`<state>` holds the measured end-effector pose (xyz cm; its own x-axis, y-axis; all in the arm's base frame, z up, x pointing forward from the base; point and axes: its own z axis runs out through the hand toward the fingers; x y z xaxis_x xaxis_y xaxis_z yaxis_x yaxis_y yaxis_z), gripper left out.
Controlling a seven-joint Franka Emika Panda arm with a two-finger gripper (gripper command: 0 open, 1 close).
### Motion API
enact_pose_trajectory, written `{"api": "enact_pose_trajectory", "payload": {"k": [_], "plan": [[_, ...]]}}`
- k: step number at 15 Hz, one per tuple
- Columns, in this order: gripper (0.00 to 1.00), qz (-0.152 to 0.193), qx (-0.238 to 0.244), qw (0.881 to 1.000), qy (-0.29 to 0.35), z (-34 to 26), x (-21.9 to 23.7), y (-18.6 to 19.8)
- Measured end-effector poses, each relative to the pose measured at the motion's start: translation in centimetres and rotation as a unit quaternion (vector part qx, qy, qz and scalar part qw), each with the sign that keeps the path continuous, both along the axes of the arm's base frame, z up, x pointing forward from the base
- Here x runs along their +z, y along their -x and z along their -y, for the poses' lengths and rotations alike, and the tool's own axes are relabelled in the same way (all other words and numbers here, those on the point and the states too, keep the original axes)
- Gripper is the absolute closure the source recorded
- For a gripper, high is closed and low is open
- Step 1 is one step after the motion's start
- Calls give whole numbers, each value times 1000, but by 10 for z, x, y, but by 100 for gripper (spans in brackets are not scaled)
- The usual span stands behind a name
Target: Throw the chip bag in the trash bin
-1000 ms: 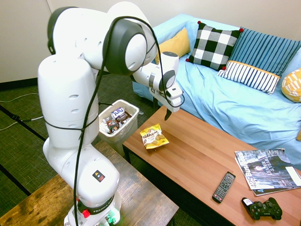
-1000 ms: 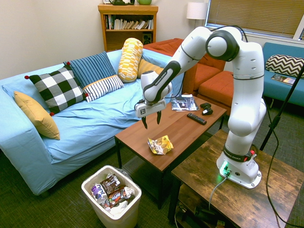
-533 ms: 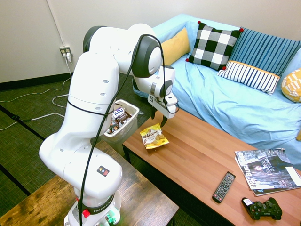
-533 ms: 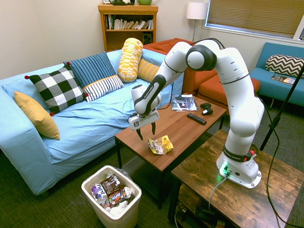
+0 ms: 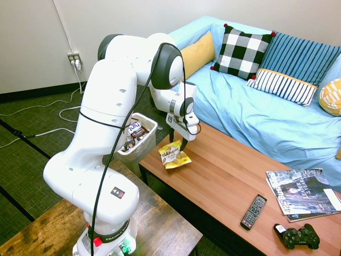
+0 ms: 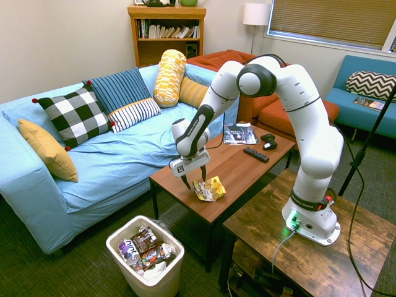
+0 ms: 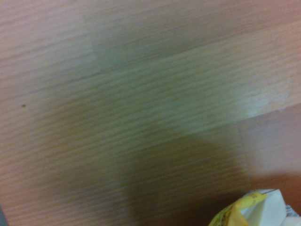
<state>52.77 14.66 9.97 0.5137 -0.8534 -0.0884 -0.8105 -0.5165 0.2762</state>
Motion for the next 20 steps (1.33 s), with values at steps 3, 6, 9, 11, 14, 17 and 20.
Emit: {"api": "enact_pose_trajectory", "payload": {"k": [3,6,9,11,14,17,20], "plan": [[100,-7,4,1000,2,-4,-11,3],[100,-6,5,1000,3,-4,-12,3],[100,-5,2,1000,5,0,-15,2],[100,-5,1,1000,6,1,-18,2],[100,-3,0,1000,6,3,-19,1],[100,-1,-3,1000,8,6,-20,0],[100,5,-6,1000,6,8,-20,0]]}}
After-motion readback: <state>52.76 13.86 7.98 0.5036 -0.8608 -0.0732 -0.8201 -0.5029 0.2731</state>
